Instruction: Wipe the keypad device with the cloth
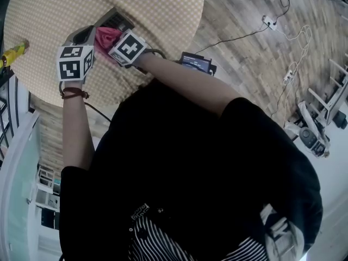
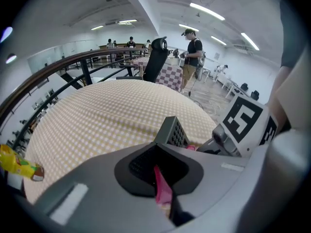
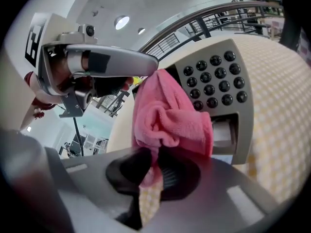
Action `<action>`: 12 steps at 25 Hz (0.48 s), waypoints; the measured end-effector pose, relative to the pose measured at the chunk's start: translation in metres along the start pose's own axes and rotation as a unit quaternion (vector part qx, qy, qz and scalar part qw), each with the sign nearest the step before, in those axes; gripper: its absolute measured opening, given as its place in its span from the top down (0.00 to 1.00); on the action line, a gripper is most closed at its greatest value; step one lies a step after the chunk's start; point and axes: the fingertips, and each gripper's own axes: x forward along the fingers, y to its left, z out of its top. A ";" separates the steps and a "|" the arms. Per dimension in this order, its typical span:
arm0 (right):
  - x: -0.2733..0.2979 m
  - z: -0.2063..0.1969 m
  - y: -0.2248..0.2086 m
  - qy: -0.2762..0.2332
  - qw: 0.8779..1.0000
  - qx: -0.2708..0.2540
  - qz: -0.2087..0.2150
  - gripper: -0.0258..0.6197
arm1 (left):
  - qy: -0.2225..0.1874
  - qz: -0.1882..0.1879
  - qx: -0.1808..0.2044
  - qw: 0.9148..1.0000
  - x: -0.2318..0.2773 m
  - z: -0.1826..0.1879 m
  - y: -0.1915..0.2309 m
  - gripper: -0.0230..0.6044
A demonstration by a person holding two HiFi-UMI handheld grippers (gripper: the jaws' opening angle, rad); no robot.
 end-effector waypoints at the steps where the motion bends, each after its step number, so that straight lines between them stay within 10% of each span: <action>1: -0.001 0.000 0.001 0.002 1.000 0.003 -0.004 0.89 | -0.011 -0.009 -0.016 1.000 -0.001 0.001 -0.003 0.96; 12: -0.086 0.025 0.074 -0.075 0.994 -0.081 -0.010 0.89 | -0.242 -0.025 -0.190 0.951 -0.111 0.010 -0.030 0.95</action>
